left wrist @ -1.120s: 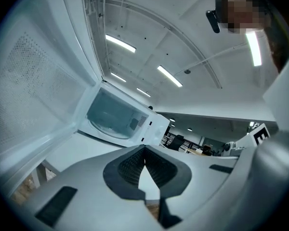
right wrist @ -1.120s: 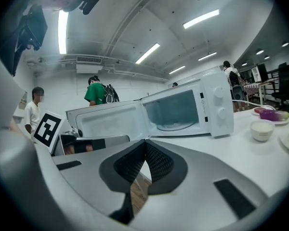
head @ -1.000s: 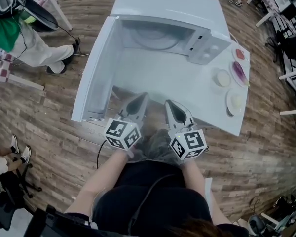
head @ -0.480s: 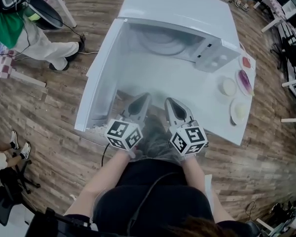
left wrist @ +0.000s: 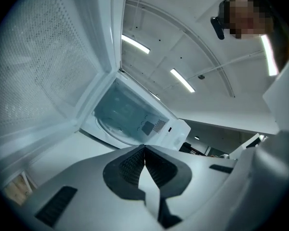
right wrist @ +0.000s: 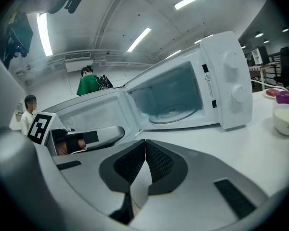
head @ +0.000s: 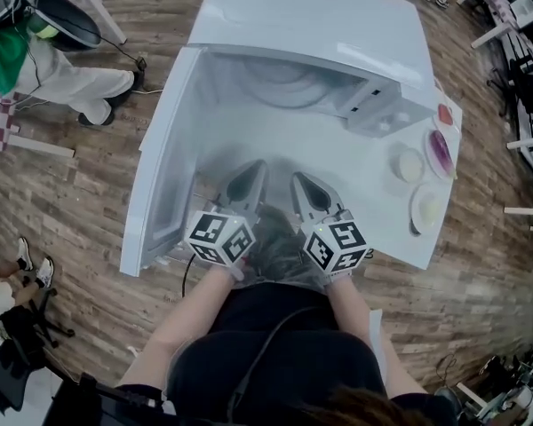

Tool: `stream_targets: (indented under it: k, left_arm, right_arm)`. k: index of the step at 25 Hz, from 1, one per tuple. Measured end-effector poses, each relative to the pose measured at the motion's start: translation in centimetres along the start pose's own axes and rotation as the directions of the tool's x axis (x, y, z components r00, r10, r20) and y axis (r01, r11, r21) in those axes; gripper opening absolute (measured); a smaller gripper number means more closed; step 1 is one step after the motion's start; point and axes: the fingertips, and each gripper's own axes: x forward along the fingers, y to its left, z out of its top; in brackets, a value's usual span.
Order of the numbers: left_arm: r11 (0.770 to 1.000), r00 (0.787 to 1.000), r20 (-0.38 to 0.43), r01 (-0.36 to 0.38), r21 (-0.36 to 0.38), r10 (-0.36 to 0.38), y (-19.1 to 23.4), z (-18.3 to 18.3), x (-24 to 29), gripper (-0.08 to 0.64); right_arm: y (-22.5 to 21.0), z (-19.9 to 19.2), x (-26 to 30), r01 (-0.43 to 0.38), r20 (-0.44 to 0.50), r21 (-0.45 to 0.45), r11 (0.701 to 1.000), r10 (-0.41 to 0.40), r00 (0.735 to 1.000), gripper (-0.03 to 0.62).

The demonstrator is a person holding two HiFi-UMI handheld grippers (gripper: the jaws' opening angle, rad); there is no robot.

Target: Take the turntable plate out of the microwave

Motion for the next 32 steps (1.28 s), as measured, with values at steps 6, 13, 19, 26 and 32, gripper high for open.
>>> stream_targets:
  k: [6,13,19,26,32]
  left_arm:
    - [0.997,0.997,0.033,-0.064,0.039,0.063,1.5,0.4,2.0,0.011]
    - [0.995,0.995,0.011,-0.096,-0.002,0.096,3.5,-0.1,4.2,0.012]
    - [0.996,0.996,-0.013,-0.088,-0.029,0.088,4.2,-0.7,6.0,0.012]
    - [0.993,0.994,-0.050,-0.103,-0.049,0.101,5.5,-1.7,7.8,0.012]
    - [0.995,0.994,-0.056,-0.093,-0.026,0.091,5.6,-1.5,9.0,0.012]
  right_arm:
    - [-2.4,0.0,1.6,0.007,-0.027,0.027,1.000,-0.007,1.000,0.020]
    - [-4.3,0.4,4.2,-0.006,-0.057,0.071,0.997,0.010,0.998,0.020]
    - [-6.1,0.8,6.0,-0.004,-0.052,0.173,0.985,0.013,0.999,0.021]
    - [-7.6,1.7,9.0,-0.024,-0.035,0.319,0.947,0.037,0.999,0.034]
    - [-9.1,3.0,11.0,-0.065,0.038,0.546,0.835,0.053,0.998,0.097]
